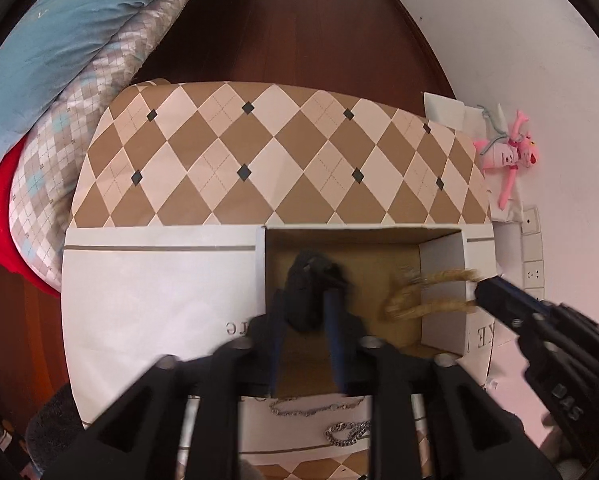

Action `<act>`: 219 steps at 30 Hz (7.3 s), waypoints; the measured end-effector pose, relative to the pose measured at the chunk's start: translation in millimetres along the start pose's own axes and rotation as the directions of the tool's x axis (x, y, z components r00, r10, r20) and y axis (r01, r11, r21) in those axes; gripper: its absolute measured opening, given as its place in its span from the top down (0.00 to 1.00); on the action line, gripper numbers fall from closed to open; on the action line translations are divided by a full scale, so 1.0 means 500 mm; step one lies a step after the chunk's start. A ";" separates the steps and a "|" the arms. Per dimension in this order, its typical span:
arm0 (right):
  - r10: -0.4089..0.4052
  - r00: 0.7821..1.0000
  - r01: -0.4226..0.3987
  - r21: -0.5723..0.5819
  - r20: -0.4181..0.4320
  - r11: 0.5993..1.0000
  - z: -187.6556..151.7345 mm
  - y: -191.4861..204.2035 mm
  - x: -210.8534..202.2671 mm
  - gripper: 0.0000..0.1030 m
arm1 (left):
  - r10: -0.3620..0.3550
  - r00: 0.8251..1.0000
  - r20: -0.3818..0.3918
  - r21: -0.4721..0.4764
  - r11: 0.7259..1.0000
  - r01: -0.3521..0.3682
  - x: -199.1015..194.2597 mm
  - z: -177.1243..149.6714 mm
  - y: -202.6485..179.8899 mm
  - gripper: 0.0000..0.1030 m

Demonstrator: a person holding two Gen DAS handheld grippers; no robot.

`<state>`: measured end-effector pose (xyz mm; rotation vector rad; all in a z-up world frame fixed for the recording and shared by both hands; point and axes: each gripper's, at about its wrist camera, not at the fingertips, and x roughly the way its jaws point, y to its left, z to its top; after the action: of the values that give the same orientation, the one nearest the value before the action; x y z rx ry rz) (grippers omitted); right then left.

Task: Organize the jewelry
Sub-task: 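Carry both items into the white box and open both tools, then lift both tools out of the box and back away, then grasp the chunky silver chain with the right tool while the left tool grasps the thin silver chain, then lift both silver chains off the table toward the white box, then lower both chains into the white box and open both tools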

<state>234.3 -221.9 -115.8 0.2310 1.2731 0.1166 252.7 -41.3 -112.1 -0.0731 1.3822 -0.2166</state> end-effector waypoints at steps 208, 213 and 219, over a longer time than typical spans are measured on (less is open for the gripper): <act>0.095 0.974 -0.152 0.283 0.203 0.947 -0.373 -0.131 -0.082 0.96 | -0.155 0.975 0.157 0.093 0.985 0.142 -0.080 -0.325 0.019 0.99; 0.143 0.956 -0.201 0.220 0.254 0.955 -0.330 -0.098 -0.146 0.96 | -0.216 0.951 0.221 0.128 0.973 0.191 -0.162 -0.283 -0.009 0.99; 0.200 0.928 -0.252 0.133 0.314 0.959 -0.256 -0.057 -0.219 0.96 | -0.234 0.925 0.299 0.172 0.967 0.189 -0.233 -0.211 -0.037 0.99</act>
<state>79.0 -259.2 -55.6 0.5262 0.9517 0.1645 127.5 -28.5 -16.4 -0.1347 1.0326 -0.4633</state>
